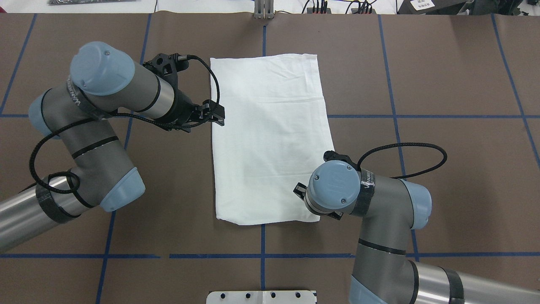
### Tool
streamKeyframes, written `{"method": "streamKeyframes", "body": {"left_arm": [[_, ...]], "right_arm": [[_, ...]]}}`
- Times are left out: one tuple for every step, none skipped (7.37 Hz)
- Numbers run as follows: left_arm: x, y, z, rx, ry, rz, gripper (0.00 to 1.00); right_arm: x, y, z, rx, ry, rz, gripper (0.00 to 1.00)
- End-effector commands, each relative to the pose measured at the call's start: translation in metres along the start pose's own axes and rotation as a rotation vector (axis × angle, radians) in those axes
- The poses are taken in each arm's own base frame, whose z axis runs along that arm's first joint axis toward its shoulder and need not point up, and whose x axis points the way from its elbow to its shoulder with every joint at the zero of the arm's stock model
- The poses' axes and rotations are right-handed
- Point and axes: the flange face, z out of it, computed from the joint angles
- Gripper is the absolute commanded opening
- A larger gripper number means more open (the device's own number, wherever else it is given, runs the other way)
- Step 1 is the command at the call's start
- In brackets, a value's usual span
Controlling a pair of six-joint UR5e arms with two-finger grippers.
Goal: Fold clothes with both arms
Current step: 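Move the left gripper to the shirt's other near corner and grasp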
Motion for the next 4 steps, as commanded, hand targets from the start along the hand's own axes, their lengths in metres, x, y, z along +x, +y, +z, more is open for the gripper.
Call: {"method": "streamKeyframes", "body": {"left_arm": [[0.008, 0.044, 0.013, -0.062, 0.0, -0.171, 1.0], [0.014, 0.081, 0.02, -0.102, -0.033, -0.253, 1.0], [0.023, 0.115, 0.023, -0.108, -0.091, -0.323, 0.99], [0.028, 0.139, 0.027, -0.124, -0.14, -0.403, 0.99]], "right_arm": [[-0.001, -0.002, -0.003, 0.001, -0.01, 0.006, 0.0], [-0.002, -0.004, -0.004, 0.003, -0.014, 0.006, 0.0], [-0.002, -0.004, -0.005, 0.004, -0.017, -0.002, 0.0], [-0.002, -0.004, -0.007, 0.007, -0.022, -0.003, 0.0]]}}
